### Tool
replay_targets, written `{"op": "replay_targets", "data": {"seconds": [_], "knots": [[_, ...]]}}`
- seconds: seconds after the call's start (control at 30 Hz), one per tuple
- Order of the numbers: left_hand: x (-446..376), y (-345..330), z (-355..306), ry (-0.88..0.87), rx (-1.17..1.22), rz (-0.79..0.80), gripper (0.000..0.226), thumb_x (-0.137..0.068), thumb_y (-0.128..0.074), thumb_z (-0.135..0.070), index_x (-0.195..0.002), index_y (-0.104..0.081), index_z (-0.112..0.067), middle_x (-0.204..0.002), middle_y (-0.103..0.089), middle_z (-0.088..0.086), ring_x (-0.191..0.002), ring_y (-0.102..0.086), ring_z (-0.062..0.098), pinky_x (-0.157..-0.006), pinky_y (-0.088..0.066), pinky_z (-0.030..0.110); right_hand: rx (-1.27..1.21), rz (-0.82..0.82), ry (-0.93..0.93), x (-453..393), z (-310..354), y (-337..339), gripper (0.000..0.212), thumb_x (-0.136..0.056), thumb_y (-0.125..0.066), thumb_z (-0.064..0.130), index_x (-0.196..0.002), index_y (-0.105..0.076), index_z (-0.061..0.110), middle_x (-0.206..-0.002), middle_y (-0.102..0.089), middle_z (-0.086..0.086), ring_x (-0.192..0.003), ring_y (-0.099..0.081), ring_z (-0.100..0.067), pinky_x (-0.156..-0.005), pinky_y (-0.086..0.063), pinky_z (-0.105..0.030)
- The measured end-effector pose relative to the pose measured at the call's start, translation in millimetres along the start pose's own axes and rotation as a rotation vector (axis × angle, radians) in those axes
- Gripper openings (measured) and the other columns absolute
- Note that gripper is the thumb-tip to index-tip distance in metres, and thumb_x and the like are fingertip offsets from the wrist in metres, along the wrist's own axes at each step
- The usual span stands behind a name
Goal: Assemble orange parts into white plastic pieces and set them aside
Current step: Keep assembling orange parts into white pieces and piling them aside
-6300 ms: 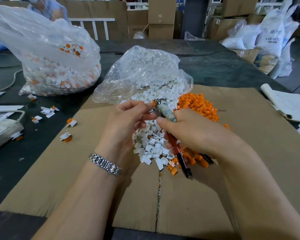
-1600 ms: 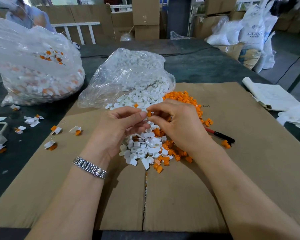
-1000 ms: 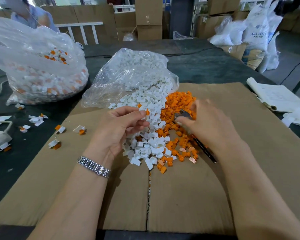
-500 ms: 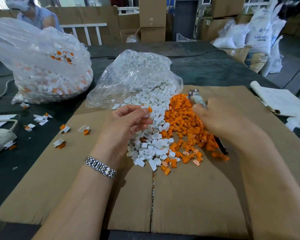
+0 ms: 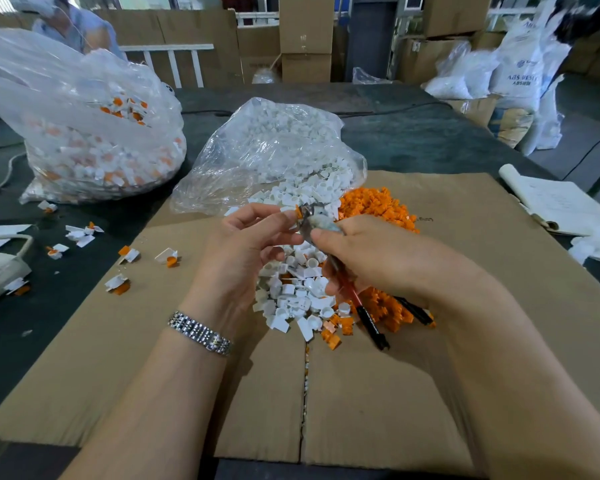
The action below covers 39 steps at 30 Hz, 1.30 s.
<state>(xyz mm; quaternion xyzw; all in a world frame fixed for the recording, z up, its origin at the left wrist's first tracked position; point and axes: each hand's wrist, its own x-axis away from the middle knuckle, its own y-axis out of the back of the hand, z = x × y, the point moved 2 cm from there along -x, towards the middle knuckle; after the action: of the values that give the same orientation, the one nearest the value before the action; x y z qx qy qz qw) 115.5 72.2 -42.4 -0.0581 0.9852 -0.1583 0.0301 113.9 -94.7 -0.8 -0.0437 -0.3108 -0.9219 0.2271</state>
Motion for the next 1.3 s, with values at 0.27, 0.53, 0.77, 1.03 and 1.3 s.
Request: {"op": "replay_targets", "data": {"seconds": [0.27,0.53,0.77,1.03,1.3], "knots": [[0,-3,4,-0.019,-0.06,-0.042,0.011,-0.087,-0.077,-0.004,-0.081,-0.07,-0.011,-0.08,-0.074,0.01,-0.069,-0.073,0.016,-0.051,-0.048,0.017,0.156,-0.142,0.071,-1,-4,-16,0.051,-0.105,-0.035,0.048,-0.089,-0.052,0.003,-0.078,-0.064,-0.024,-0.057,-0.061,-0.022,-0.069,-0.056,-0.05],[-2,-2,6,-0.042,-0.116,-0.072,0.015,-0.088,-0.076,-0.003,-0.077,-0.073,-0.012,-0.076,-0.075,0.012,-0.068,-0.073,0.016,-0.058,-0.055,0.018,0.209,-0.404,0.099,-13,-16,-31,0.042,-0.101,-0.037,0.057,-0.097,-0.051,0.017,-0.08,-0.055,0.0,-0.067,-0.055,-0.013,-0.051,-0.039,-0.029],[-2,7,4,-0.08,-0.185,-0.147,0.009,-0.096,-0.07,-0.015,-0.095,-0.073,-0.006,-0.079,-0.075,0.007,-0.074,-0.074,0.017,-0.064,-0.058,0.022,-0.135,-0.046,-0.031,-4,-11,-11,0.05,-0.101,-0.04,0.057,-0.099,-0.055,0.009,-0.07,-0.065,-0.007,-0.052,-0.061,-0.018,-0.055,-0.055,-0.034],[0,43,-23,-0.321,-1.066,-0.68,0.013,-0.089,-0.067,-0.015,-0.101,-0.064,-0.017,-0.107,-0.061,0.007,-0.089,-0.059,0.026,-0.076,-0.046,0.037,0.364,-0.362,-0.015,-6,-26,35,0.045,-0.094,-0.057,0.051,-0.116,-0.057,0.012,-0.098,-0.063,-0.012,-0.086,-0.061,-0.027,-0.066,-0.045,-0.035],[2,30,-14,0.021,-1.121,0.079,0.026,-0.082,-0.076,-0.012,-0.094,-0.072,-0.035,-0.093,-0.067,-0.011,-0.067,-0.065,0.001,-0.05,-0.046,0.011,0.652,-0.518,-0.153,-24,-60,25,0.049,-0.091,-0.061,0.053,-0.118,-0.051,0.013,-0.115,-0.058,-0.009,-0.108,-0.056,-0.033,-0.092,-0.046,-0.049]]}}
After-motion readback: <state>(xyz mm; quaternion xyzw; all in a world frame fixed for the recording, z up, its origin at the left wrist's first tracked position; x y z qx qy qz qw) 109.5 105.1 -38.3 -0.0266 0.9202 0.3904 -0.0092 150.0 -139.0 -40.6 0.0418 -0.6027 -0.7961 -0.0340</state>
